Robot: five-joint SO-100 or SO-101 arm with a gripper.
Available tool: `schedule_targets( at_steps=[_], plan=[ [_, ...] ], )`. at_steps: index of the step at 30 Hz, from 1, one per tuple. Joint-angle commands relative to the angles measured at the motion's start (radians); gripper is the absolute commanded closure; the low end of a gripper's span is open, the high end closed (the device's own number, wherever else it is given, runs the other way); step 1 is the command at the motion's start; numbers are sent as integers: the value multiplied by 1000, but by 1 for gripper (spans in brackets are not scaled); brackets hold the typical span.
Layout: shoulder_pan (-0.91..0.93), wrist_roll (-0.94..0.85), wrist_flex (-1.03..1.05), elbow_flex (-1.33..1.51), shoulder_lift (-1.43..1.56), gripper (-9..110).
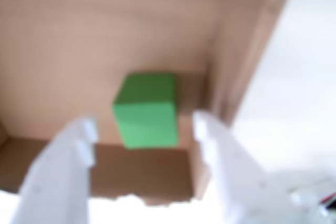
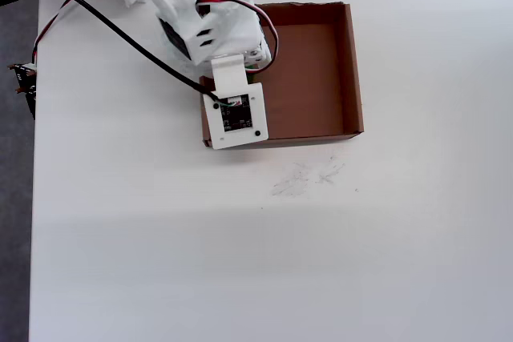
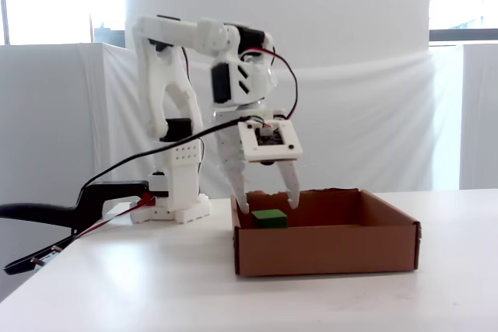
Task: Grasp a green cube and put it in a box.
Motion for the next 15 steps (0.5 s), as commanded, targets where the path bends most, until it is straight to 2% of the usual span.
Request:
schedule_targets(
  at_steps=[1, 9, 15],
  plan=[
    [58, -3, 12, -69, 115, 76],
    [255, -38, 11, -66, 322, 82],
    [388, -196, 40, 84, 479, 84]
  ],
)
